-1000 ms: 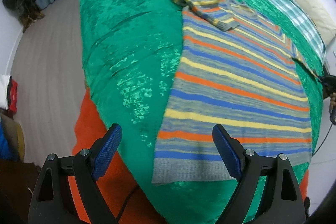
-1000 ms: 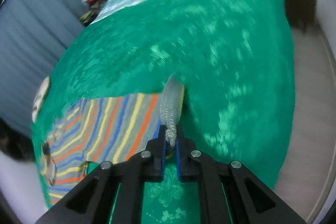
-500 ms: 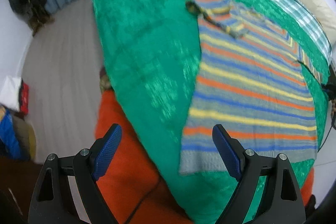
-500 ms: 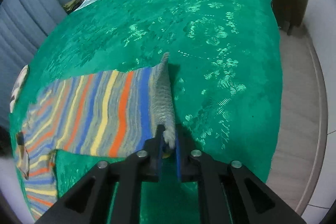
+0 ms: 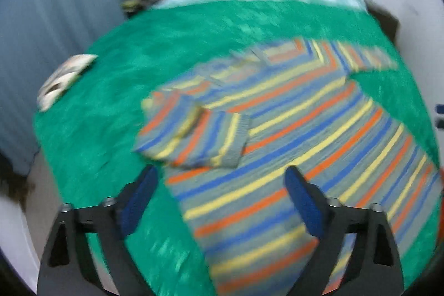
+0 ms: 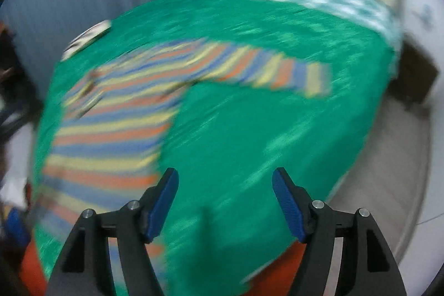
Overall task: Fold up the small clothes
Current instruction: 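Grasp the other sleeve cuff with the left tool and pull it outward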
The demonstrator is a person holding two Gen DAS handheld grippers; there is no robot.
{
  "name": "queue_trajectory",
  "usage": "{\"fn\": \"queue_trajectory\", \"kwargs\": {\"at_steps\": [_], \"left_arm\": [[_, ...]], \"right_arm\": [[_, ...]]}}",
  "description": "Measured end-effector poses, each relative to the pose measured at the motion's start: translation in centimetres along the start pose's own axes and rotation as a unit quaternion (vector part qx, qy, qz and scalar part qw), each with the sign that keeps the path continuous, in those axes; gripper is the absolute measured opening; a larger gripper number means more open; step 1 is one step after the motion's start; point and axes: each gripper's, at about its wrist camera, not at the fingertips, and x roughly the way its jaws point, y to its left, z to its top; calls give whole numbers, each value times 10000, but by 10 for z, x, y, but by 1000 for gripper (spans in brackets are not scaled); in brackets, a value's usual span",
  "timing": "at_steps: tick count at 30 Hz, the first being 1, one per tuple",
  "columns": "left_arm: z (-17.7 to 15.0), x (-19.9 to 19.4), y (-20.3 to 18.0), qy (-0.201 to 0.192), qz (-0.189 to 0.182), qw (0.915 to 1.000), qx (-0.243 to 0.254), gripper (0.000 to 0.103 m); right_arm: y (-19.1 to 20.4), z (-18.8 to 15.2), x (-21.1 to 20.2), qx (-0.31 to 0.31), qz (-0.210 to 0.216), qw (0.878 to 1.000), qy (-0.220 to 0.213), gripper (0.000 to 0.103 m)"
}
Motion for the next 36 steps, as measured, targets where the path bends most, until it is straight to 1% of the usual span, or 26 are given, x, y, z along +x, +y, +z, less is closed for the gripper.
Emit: {"fn": "queue_trajectory", "kwargs": {"at_steps": [1, 2, 4, 5, 7, 8, 9, 10, 11, 12, 13, 14, 15, 16, 17, 18, 19, 20, 21, 23, 25, 26, 30, 32, 34, 36], "left_arm": [[5, 18, -1, 146, -75, 9998, 57, 80], [10, 41, -1, 291, -73, 9995, 126, 79], [9, 69, -1, 504, -38, 9985, 223, 76], [8, 83, -1, 666, -92, 9973, 298, 76], [-1, 107, -5, 992, -60, 9937, 516, 78], [-4, 107, -5, 985, -100, 9939, 487, 78], [-5, 109, -1, 973, -178, 9945, 353, 73], [-4, 109, 6, 980, -319, 9947, 29, 45], [-2, 107, 14, 994, -379, 9941, -199, 23], [1, 105, 23, 1026, -427, 9928, -439, 4], [4, 100, 36, 975, -529, 9909, -758, 4], [7, 89, 59, 749, -626, 9873, -1251, 4], [6, 73, 87, 475, -664, 9790, -1866, 4], [4, 63, 110, 298, -688, 9701, -2306, 4], [-4, 47, 146, 40, -659, 9520, -2989, 4], [-15, 35, 179, -147, -564, 9317, -3586, 4], [-28, 26, 210, -268, -416, 9102, -4113, 4], [-43, 22, 240, -300, -220, 8887, -4569, 4], [-56, 21, 260, -256, -43, 8764, -4809, 4], [-81, 24, 291, -74, 373, 8572, -5135, 4], [-101, 31, 305, 120, 478, 8439, -5342, 3], [-107, 36, 304, 184, 519, 8405, -5391, 3], [-135, 45, 301, 415, 670, 8315, -5499, 3], [-146, 45, 302, 381, 628, 8248, -5607, 3], [-152, 38, 300, 304, 608, 8201, -5682, 2], [-156, 38, 302, 310, 656, 8156, -5741, 2]], "right_arm": [[13, -10, 1, -27, 117, 9999, 52, 70], [24, -18, 3, -38, 192, 9998, 90, 70], [46, -35, 7, -120, 327, 9992, 184, 70], [56, -42, 11, -186, 349, 9990, 223, 70], [71, -57, 17, -300, 340, 9984, 345, 70], [73, -59, 20, -329, 299, 9983, 385, 70], [74, -60, 23, -322, 298, 9983, 391, 70], [73, -60, 25, -307, 303, 9984, 377, 70], [72, -60, 26, -288, 300, 9985, 345, 70], [72, -60, 27, -278, 303, 9986, 334, 70], [69, -57, 31, -277, 299, 9986, 337, 70], [69, -57, 32, -302, 269, 9986, 338, 70], [69, -58, 33, -348, 233, 9986, 337, 70], [69, -57, 34, -376, 220, 9985, 338, 70], [70, -57, 36, -420, 191, 9984, 337, 70], [71, -57, 37, -470, 154, 9983, 321, 70], [73, -58, 36, -507, 123, 9982, 301, 70], [74, -59, 37, -530, 101, 9981, 293, 70], [75, -60, 38, -544, 65, 9981, 283, 70], [76, -61, 41, -529, 31, 9982, 282, 70], [79, -61, 45, -590, -33, 9979, 275, 70], [81, -61, 46, -635, -59, 9976, 270, 71], [84, -61, 50, -637, -53, 9976, 264, 75], [85, -62, 51, -641, -74, 9976, 267, 75], [87, -62, 52, -697, -108, 9971, 269, 76], [87, -62, 52, -701, -112, 9971, 260, 76]]}}
